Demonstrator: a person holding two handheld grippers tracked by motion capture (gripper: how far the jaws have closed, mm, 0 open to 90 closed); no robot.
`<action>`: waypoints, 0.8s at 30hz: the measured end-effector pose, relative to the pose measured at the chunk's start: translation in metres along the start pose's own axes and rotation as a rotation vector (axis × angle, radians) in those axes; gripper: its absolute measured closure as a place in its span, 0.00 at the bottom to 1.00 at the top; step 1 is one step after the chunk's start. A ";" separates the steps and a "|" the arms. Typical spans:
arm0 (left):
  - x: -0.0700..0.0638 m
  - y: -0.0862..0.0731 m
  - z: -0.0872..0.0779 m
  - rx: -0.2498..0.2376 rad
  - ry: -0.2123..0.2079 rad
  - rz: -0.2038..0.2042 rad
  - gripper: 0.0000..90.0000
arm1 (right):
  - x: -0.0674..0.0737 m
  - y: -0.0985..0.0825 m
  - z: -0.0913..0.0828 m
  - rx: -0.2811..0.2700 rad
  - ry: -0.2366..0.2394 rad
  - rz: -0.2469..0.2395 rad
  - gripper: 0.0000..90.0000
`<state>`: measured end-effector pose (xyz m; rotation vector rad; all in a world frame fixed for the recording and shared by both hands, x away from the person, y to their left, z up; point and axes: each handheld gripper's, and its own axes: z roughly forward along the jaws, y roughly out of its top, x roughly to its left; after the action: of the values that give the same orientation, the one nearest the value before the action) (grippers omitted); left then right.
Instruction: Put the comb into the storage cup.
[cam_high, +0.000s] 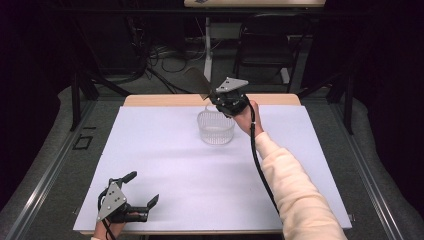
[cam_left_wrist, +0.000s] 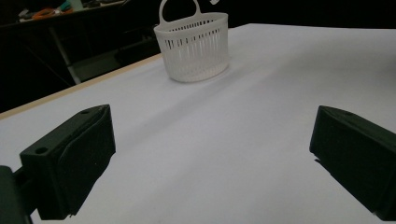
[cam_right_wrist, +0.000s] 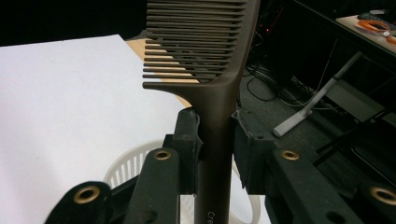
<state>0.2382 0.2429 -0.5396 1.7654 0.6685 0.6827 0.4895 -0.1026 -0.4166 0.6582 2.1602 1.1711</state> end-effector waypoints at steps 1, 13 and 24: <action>0.000 0.000 0.000 0.000 0.000 -0.001 0.00 | 0.000 0.000 0.001 -0.005 -0.002 -0.002 0.81; 0.000 0.000 0.000 0.001 0.000 0.000 0.00 | 0.005 0.000 0.007 -0.013 0.005 -0.024 0.81; 0.000 0.000 -0.001 0.001 0.001 0.000 0.00 | 0.006 -0.002 0.014 -0.032 0.025 -0.010 0.81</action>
<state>0.2376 0.2437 -0.5396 1.7657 0.6699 0.6836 0.4946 -0.0919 -0.4256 0.6212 2.1586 1.2124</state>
